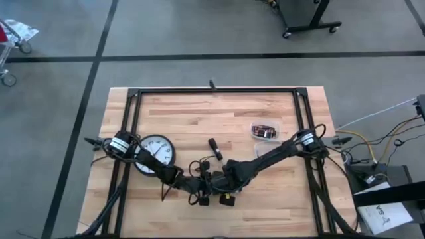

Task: Insert battery
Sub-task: Insert the silver battery into the remote battery compartment

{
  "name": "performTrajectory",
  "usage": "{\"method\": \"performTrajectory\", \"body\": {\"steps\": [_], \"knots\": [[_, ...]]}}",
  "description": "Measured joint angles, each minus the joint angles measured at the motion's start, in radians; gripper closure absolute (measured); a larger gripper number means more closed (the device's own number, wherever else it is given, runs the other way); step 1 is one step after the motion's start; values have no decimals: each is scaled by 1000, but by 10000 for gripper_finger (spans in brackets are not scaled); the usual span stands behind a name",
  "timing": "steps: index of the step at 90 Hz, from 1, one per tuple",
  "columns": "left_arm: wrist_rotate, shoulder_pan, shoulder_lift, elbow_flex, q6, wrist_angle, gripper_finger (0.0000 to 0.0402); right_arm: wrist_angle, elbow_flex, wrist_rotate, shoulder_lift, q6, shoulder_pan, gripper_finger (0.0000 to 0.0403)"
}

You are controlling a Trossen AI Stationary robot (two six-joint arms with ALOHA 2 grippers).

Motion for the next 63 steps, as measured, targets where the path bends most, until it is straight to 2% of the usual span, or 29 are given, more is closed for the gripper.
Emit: {"method": "performTrajectory", "body": {"steps": [37,63], "knots": [[-8,0,0,0,1,-14,305,-6,9,8,-8,-42,16,403],[-8,-1,2,-2,7,-6,336,78,-33,36,-6,15,23,403]]}}
